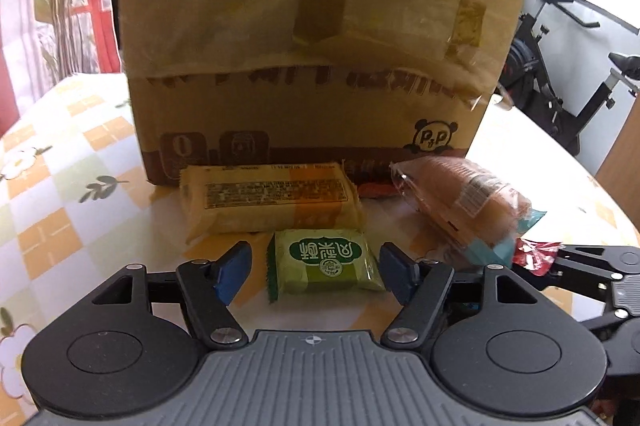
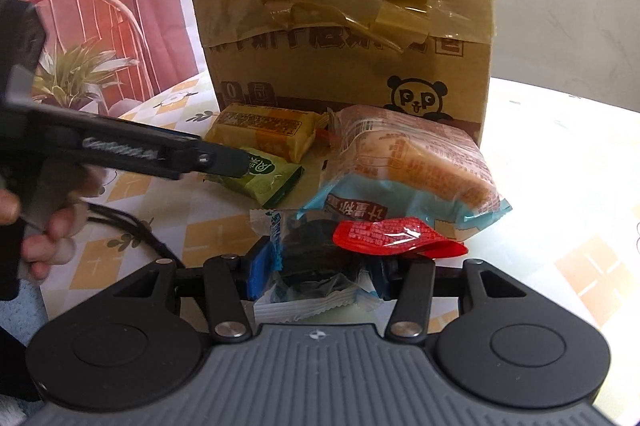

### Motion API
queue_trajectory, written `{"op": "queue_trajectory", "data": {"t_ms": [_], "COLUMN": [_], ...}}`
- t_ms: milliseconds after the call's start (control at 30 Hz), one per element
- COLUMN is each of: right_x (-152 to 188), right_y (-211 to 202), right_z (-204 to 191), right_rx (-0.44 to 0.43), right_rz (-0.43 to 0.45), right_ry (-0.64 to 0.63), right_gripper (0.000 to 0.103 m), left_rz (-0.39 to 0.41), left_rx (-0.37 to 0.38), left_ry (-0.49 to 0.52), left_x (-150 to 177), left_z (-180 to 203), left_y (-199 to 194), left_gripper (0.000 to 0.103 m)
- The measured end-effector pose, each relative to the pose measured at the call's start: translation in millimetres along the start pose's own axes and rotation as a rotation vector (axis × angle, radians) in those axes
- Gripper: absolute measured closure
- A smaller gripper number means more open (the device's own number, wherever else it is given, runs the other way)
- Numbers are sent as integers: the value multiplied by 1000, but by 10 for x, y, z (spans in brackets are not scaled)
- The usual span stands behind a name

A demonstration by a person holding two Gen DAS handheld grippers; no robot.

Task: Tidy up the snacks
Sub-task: 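Grasp the green wrapped cake with the left tool while the right tool holds the black item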

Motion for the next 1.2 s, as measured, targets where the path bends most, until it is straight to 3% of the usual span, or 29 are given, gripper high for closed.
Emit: {"op": "queue_trajectory", "data": {"t_ms": [233, 333, 400, 867, 1200], "right_x": [5, 6, 8, 14, 26], "right_y": [-1, -3, -5, 2, 15], "right_z": [5, 14, 13, -3, -39], "right_rx": [-1, -5, -4, 9, 47], "right_rz": [2, 4, 4, 4, -17], "right_ry": [0, 4, 3, -10, -29], "right_gripper": [51, 51, 51, 51, 51], "left_rz": [-31, -17, -12, -21, 32], "left_rx": [2, 29, 30, 30, 44], "left_ry": [-1, 12, 11, -21, -34], "left_x": [38, 40, 62, 277, 204], "left_z": [-7, 39, 42, -141, -211], "left_y": [199, 182, 156, -133, -420], "left_gripper": [27, 41, 44, 46, 46]}}
Point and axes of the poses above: each gripper's, at about its wrist camera, not at the fingertips, and y roughly the way its jaws point, z to its right, x to its underside, the point moved 10 cm from there along y, roughly the way its jaws point, and after that the axes turned 9 degrees about -x, right-handed, at the moved point
